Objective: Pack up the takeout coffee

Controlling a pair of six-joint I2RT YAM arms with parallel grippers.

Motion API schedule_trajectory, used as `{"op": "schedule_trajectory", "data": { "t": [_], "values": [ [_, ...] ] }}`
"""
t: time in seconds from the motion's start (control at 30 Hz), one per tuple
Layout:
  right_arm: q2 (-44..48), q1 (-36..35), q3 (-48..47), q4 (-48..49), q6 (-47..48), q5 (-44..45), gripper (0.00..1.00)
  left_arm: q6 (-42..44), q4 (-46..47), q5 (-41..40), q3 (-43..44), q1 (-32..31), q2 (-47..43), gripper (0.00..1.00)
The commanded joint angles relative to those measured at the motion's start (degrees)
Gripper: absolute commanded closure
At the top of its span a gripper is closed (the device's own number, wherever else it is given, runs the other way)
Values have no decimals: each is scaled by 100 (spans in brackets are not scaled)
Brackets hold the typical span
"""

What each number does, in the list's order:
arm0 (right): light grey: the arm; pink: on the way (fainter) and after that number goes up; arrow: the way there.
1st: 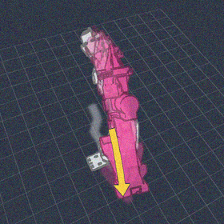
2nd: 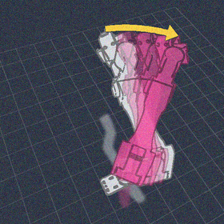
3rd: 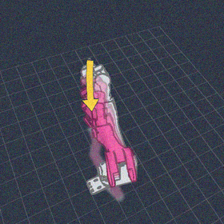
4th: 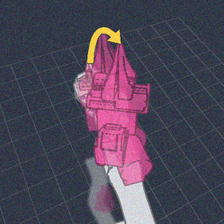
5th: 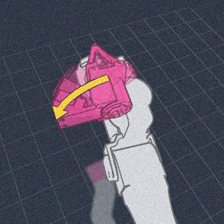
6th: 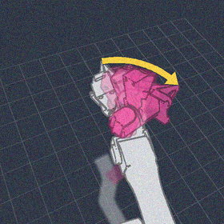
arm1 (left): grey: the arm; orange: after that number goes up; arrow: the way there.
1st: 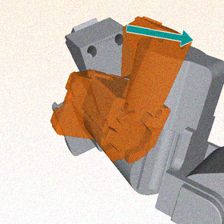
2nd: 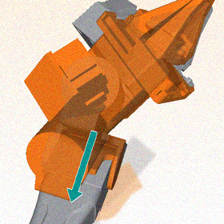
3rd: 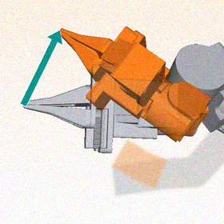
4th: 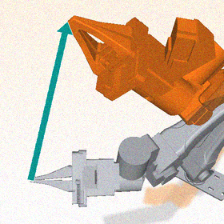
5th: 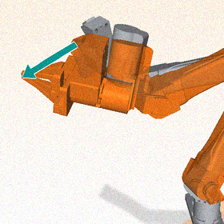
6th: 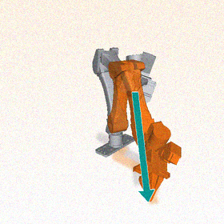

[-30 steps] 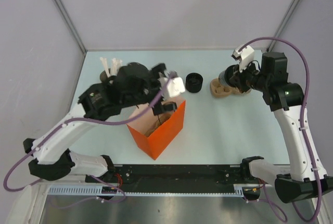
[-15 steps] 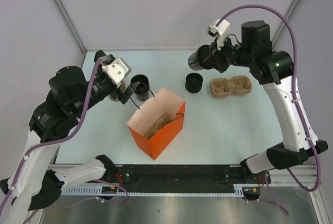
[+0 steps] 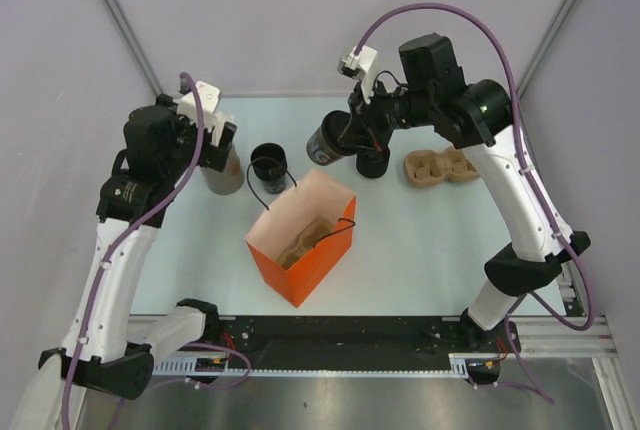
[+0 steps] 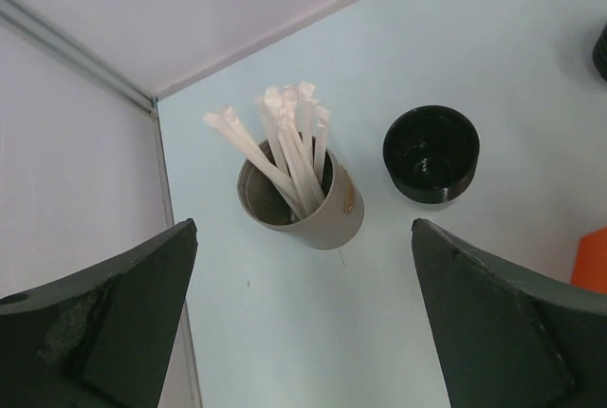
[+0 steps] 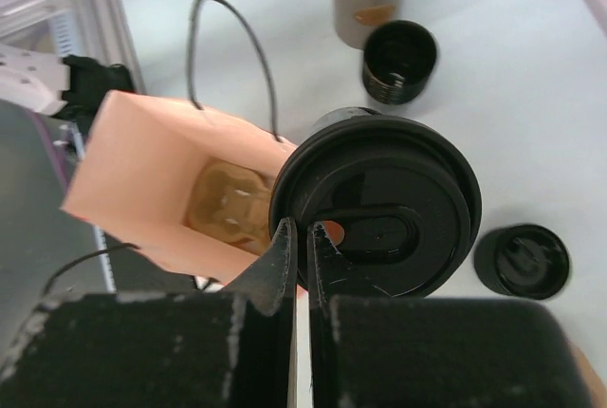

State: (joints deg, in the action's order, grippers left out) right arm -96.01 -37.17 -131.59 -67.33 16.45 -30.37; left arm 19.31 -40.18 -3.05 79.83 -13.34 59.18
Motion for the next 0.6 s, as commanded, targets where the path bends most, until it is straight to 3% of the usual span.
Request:
{"op": "schedule_trajectory", "data": {
  "t": [0.0, 0.2, 0.33, 0.57],
  "values": [
    [47, -386, -438, -210, -309, -672, 100, -393, 555, 682, -99, 306, -143, 0],
    [152, -712, -96, -438, -309, -1190, 100, -533, 634, 586, -205, 332, -108, 0],
    [170, -1151, 396, -500, -282, -700, 100, -595, 626, 647, -249, 332, -143, 0],
    [-199, -1275, 818, -221, -379, 223, 100, -595, 722, 639, -477, 341, -310, 0]
  ]
}}
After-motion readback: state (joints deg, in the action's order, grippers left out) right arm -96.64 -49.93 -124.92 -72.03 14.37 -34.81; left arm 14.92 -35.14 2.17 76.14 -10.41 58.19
